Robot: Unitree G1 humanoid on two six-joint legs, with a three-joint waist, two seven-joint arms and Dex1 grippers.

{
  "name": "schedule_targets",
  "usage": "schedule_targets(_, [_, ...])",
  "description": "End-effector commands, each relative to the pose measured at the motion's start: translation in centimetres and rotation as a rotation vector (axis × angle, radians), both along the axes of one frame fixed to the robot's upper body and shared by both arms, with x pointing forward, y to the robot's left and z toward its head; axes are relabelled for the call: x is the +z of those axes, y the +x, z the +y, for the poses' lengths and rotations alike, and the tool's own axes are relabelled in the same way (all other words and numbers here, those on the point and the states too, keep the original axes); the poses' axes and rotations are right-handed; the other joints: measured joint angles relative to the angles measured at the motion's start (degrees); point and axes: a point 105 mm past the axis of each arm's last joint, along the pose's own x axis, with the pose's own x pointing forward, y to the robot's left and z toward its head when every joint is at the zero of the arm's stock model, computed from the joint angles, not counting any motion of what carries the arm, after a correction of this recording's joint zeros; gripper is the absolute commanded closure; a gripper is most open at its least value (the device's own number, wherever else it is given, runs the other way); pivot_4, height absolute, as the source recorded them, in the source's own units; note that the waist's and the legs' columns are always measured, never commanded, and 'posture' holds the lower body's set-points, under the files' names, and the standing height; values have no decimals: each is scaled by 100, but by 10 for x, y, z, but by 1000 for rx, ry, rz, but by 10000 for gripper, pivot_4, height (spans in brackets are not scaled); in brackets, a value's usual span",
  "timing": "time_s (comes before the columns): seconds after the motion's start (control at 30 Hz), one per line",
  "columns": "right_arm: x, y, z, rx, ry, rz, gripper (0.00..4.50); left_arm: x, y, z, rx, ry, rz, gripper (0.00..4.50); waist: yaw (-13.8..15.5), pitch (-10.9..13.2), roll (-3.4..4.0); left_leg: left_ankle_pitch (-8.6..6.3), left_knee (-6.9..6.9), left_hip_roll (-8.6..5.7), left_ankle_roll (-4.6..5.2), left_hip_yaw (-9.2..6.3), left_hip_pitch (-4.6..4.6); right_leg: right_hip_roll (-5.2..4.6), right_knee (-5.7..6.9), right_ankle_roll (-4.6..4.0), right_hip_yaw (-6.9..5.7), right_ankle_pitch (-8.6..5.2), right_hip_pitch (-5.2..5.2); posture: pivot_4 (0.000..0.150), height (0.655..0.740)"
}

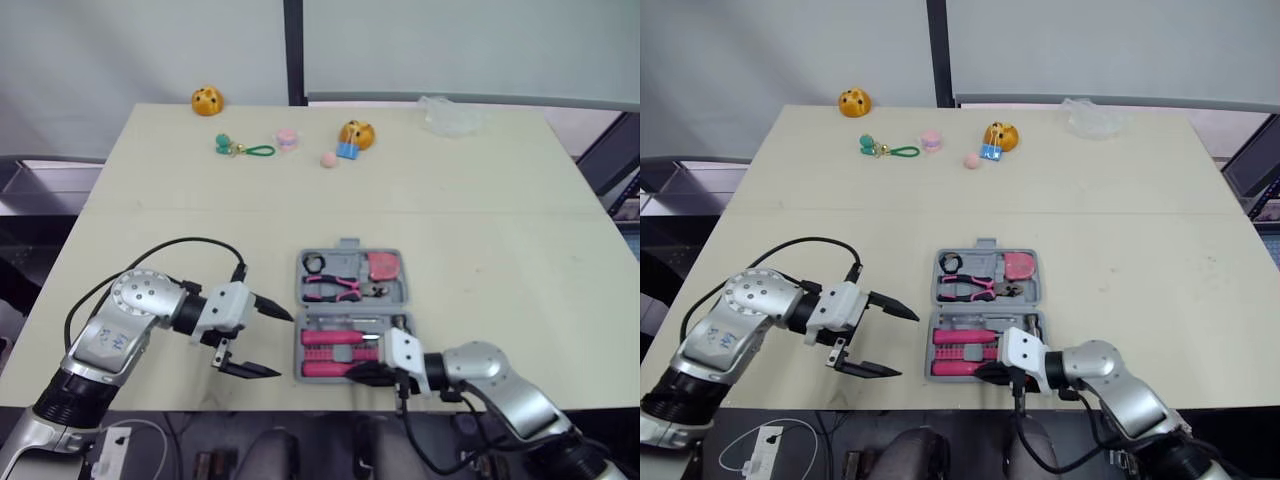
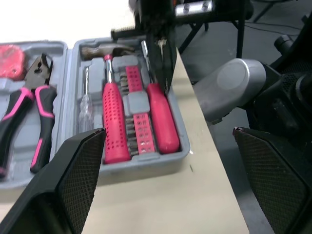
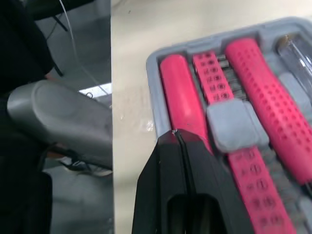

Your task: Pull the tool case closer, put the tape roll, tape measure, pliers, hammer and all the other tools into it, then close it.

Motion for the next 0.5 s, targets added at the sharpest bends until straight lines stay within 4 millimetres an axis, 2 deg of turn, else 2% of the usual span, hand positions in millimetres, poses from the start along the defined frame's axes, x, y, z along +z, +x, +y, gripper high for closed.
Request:
schedule_targets(0.03, [51, 2, -23, -37, 28, -50, 42424, 1, 11, 16, 57, 12, -28, 0, 17, 1, 1, 0, -1, 1, 0, -1, 0, 1, -1, 0, -3, 0, 0, 1500, 7400])
schedule_targets(0.1, [61, -2, -50, -53, -37, -16, 35919, -1, 16, 23, 79, 19, -32, 0, 63, 2, 3, -1, -2, 1, 1, -2, 0, 1, -2, 0, -8, 0, 0, 1500, 7400])
schedule_targets(0.17, [63, 2, -80, -93, -137, -13, 25718, -3, 21, 28, 88, 28, -33, 0, 118, 3, 2, -2, -3, 0, 4, -2, -1, 1, -7, 0, -12, 0, 1, 1500, 7400])
schedule_targets(0.27, [59, 20, -121, -188, -252, -43, 11099, -11, 34, 35, 120, 48, -59, 0, 129, 3, -4, -4, -2, -2, 7, 2, -1, 2, -9, 2, -18, 1, 4, 1500, 7400])
schedule_targets(0.33, [54, 34, -136, -230, -295, -65, 552, -16, 43, 35, 140, 49, -65, 0, 121, 3, -5, -2, -1, -5, 11, 13, 1, 2, -5, 5, -32, 3, 2, 1500, 7400])
schedule_targets(0.47, [37, 64, -145, -292, -349, -113, 164, -29, 56, 30, 152, 57, -68, 0, 89, 3, -5, -1, -3, -2, 13, 31, 4, 4, 3, 7, -33, 4, -6, 1500, 7400])
schedule_targets(0.5, [32, 70, -143, -297, -347, -108, 29, -32, 59, 27, 150, 49, -72, 2610, 77, 3, -5, -1, -4, 0, 13, 35, 3, 7, 3, 7, -34, 4, -8, 1500, 7400])
